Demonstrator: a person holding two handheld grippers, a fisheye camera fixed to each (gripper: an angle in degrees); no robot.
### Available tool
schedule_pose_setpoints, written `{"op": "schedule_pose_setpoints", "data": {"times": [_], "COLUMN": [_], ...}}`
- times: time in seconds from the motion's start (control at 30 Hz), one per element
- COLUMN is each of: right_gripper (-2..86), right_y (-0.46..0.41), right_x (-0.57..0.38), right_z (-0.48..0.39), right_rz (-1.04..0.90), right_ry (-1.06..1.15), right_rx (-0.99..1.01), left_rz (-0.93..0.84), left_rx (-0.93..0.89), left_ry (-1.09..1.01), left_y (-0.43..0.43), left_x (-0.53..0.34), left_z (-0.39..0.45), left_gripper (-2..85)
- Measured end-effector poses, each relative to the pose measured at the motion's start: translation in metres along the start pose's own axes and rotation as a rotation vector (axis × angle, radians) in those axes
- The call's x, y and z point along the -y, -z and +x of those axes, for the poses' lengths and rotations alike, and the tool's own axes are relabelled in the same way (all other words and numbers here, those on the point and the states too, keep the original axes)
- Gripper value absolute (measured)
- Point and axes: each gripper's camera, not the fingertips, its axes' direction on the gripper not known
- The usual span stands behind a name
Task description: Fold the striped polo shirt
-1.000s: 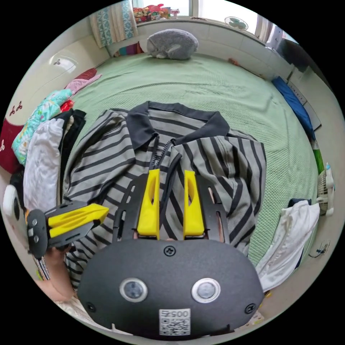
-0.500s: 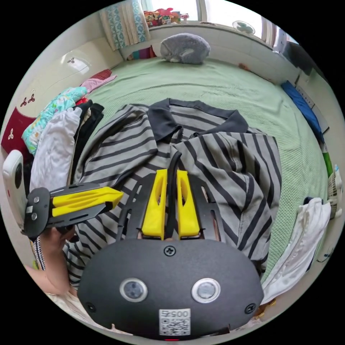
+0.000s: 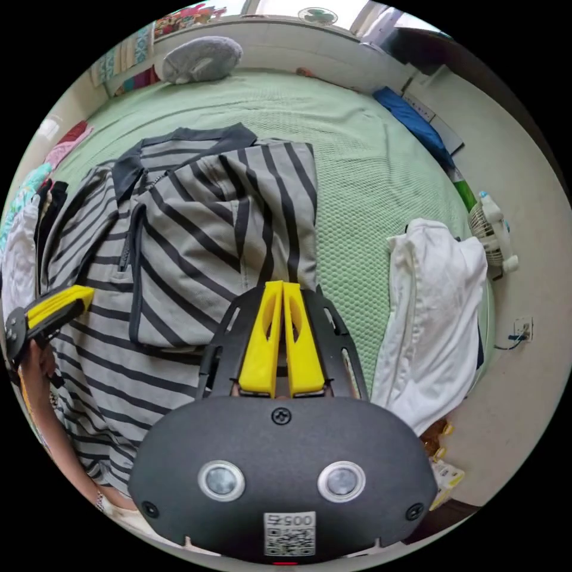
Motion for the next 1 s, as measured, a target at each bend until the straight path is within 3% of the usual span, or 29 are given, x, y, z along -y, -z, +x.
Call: {"op": "schedule_pose_setpoints", "data": {"times": [0.33, 0.7, 0.8, 0.87, 1.0], "right_gripper": [-1.2, -1.2, -0.9, -0.3, 5.2], "right_y": [0.025, -0.003, 0.022, 0.034, 0.024], "right_x": [-0.018, -0.038, -0.039, -0.028, 0.006], "right_z": [0.024, 0.036, 0.051, 0.069, 0.087], "right_rz": [0.165, 0.098, 0.251, 0.375, 0.430], "right_ry": [0.042, 0.107, 0.127, 0.073, 0.106], "right_rx": [0.170, 0.204, 0.170, 0.153, 0.212], "left_rz": [0.053, 0.196, 0.256, 0.274, 0.196], "left_rx": [0.028, 0.097, 0.201, 0.216, 0.143], "left_ry": [-0.001, -0.034, -0.015, 0.031, 0.075], "left_y": [-0.003, 0.062, 0.096, 0.104, 0.084], "left_x": [-0.006, -0.024, -0.004, 0.021, 0.060], "left_z": [0.012, 0.002, -0.026, -0.058, -0.100], "left_gripper": [-0.5, 0.4, 1.7, 5.6, 15.1]}}
